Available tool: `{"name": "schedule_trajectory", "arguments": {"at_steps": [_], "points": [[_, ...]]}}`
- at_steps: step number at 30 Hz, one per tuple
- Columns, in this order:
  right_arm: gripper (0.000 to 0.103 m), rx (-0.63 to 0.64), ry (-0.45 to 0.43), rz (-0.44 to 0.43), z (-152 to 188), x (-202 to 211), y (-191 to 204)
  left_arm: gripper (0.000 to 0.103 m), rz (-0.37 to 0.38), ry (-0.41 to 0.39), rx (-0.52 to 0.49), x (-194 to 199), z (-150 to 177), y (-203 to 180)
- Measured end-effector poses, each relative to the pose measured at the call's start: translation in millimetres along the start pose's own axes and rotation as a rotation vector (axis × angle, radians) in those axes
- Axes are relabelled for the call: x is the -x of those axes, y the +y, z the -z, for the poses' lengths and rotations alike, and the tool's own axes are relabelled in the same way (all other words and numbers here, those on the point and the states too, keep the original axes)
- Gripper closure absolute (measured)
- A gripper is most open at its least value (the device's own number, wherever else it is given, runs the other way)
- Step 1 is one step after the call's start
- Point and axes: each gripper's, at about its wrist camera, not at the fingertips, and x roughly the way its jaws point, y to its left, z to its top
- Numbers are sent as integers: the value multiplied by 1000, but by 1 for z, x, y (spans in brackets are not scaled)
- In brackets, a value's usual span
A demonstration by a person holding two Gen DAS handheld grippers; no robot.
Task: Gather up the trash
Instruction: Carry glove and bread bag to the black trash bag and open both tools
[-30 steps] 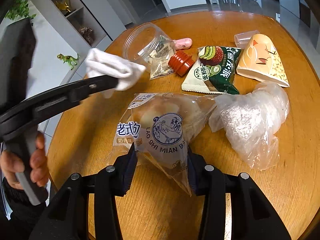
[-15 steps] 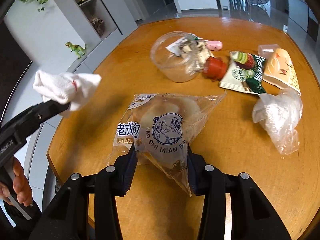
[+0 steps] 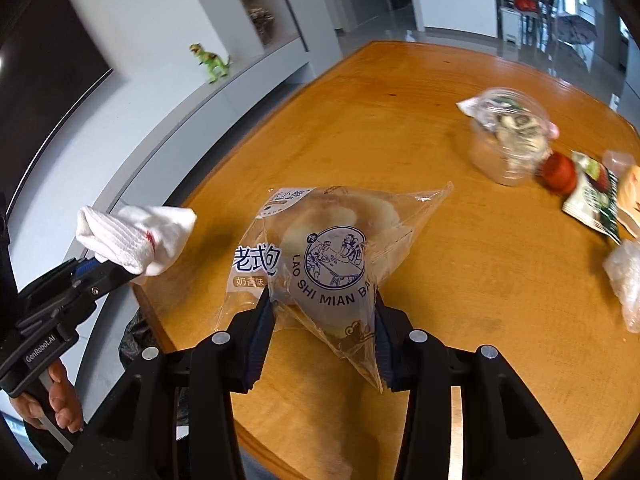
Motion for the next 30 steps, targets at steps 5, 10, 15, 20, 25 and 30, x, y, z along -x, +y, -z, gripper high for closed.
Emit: {"name": "schedule_trajectory", "arguments": {"at_steps": [5,10,15,20,25,30], "points": [[57,69,32,-31,-2,-22,46,82,-57,-18,62,27,24,37],[57,145,72,-61,0,-41,94,82,-106,-45,137,52,48,73],[57,242,106,-107,2,-60,150,82,-170,-63,221,76,74,108],[57,325,131,-167,8,-75,203,82,-242,-74,307,103,107,141],[57,415,185,-229,22,-95,256,82,-321,-71,385,124,141,166],[57,494,253,-270,41,-117,298,82,-383,-45,484,138,179,195]]}}
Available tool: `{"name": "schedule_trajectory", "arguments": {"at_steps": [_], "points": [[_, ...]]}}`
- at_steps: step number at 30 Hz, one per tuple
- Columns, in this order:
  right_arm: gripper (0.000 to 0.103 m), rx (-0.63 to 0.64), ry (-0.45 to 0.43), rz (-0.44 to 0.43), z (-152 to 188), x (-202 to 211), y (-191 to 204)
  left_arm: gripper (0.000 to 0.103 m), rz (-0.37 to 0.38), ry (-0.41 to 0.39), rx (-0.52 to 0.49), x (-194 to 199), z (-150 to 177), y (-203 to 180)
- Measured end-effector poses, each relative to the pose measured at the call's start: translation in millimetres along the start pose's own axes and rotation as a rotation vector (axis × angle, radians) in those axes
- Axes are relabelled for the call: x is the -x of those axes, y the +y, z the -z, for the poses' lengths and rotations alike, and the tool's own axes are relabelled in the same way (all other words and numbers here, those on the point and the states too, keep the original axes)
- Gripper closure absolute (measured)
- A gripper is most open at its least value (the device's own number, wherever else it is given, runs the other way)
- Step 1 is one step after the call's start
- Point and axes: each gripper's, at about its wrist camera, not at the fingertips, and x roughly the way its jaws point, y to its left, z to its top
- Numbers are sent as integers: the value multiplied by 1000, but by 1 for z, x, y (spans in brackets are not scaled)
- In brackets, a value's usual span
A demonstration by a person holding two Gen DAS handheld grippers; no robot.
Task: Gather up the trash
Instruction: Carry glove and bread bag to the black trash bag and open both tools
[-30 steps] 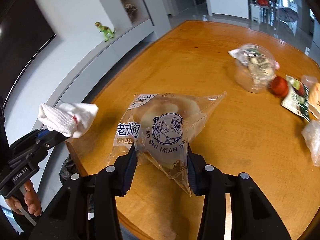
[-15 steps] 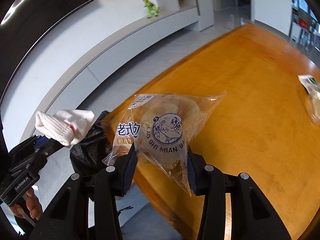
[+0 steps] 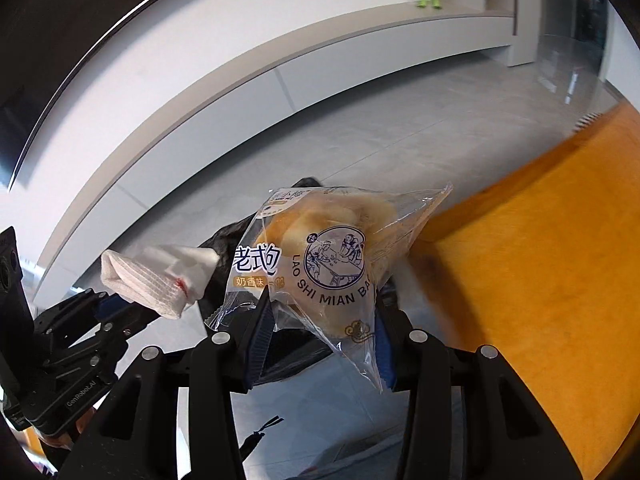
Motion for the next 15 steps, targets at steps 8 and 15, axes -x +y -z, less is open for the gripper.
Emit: {"name": "schedule_trajectory", "arguments": {"at_steps": [8,15], "points": [[56,71,96,-15,-15,-60,37,82,-105,42,137,0,24,59],[33,75,130,10,-24,-79,39,6,-166,31,237,10,24,81]]}}
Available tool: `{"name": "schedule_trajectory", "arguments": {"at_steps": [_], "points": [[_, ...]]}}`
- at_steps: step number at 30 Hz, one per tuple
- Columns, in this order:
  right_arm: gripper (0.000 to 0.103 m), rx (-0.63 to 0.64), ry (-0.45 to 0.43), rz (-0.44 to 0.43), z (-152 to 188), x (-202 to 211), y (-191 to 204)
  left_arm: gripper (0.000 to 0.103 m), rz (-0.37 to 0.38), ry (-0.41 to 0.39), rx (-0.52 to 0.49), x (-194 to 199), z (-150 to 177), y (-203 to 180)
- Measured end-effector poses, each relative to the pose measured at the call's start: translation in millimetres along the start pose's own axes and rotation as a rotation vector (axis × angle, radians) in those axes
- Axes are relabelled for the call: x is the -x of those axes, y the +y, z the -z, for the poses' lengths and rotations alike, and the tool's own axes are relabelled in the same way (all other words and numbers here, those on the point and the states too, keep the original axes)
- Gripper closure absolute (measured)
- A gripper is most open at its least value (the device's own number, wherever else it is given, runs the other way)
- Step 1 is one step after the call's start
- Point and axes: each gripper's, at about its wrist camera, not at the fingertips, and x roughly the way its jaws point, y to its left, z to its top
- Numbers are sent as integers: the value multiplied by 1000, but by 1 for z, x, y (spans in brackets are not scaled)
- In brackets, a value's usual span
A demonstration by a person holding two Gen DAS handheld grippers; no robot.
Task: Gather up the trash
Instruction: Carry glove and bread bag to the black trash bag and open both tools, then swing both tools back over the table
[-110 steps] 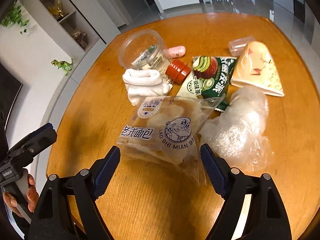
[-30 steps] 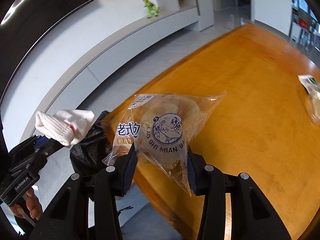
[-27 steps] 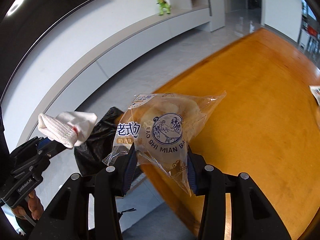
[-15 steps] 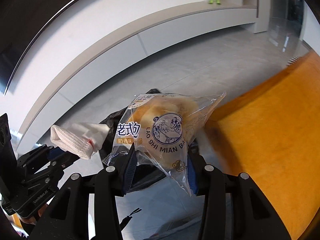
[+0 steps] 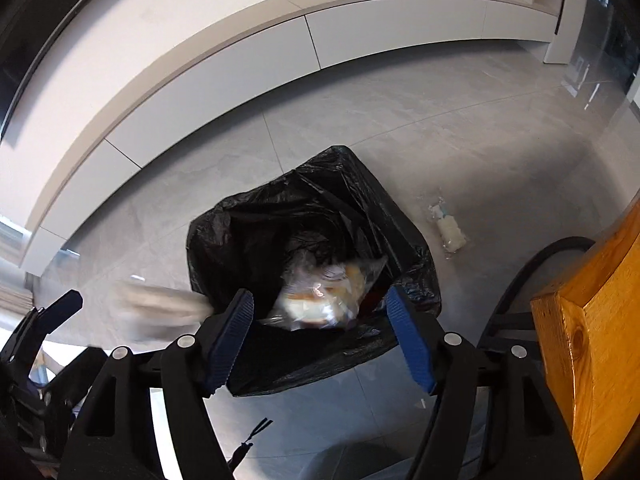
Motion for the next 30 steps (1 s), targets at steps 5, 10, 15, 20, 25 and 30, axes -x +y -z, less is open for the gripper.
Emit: {"name": "schedule_trajectory", "arguments": {"at_steps": [5,10,15,20,25,30], "points": [[33,-10,-38,-12,7,12,-3,6,0,-7,-2,1,-4,1],[31,-31,-78,-12,14,33,-10,6,24,-5,-68,3,-5,-23],[30,-62,-154,19,22,59,-27,6,53,-16,-148,9,-10,-60],[30,-126,-226,83,41,90,-58,6,82,-43,-261,12,-14,-112],[30,-206,-283,139,67,118,-100,6,113,-61,-375,12,-17,-168],[30,-308,-323,195,98,146,-148,6,179,-48,-479,8,-13,-227]]}}
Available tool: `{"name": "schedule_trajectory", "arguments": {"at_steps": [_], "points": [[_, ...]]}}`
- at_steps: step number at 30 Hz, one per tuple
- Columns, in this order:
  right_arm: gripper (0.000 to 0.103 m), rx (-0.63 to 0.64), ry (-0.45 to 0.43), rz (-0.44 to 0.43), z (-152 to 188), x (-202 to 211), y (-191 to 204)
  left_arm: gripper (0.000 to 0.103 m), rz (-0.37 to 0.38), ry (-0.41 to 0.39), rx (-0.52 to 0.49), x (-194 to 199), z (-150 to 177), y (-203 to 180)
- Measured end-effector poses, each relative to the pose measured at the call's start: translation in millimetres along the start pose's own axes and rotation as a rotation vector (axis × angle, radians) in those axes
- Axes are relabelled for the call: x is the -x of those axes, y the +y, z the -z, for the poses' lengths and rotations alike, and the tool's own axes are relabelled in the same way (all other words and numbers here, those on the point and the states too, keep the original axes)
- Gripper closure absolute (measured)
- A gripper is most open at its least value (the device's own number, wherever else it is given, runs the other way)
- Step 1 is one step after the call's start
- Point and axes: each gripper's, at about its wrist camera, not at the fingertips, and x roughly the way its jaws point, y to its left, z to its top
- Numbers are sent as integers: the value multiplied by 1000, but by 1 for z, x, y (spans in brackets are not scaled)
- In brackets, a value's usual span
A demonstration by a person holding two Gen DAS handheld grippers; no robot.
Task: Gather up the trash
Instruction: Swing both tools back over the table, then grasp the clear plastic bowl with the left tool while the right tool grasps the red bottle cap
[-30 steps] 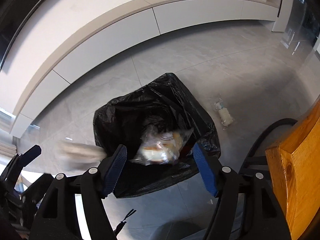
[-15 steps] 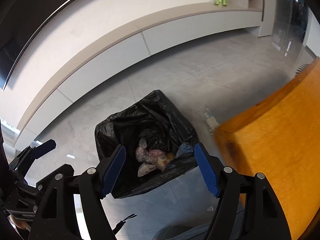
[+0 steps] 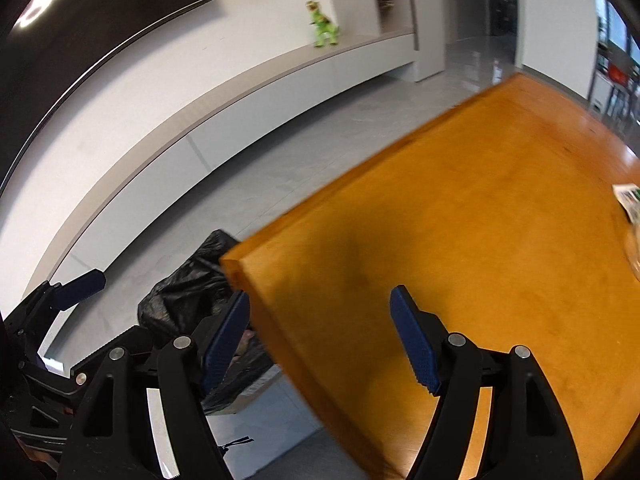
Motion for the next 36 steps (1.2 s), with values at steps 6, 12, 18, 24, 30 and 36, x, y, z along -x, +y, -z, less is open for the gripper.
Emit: {"name": "schedule_trajectory", "arguments": {"at_steps": [6,12,18,24,30,36], "points": [[30,-99,-29,74,8,29,-67,6,75,15,-85,-18,-22,-56],[30,-200,-67,158,16,62,-137,6,138,28,-182,-36,-45,-123],[30,-324,-93,235,27,90,-205,6,202,57,-279,-62,-69,-194],[30,-407,-98,298,38,110,-262,6,256,92,-374,-80,-82,-256],[30,-512,-119,335,37,133,-322,6,316,125,-399,-95,-110,-302],[30,-608,-121,330,36,143,-365,6,361,186,-396,-126,-136,-347]]}}
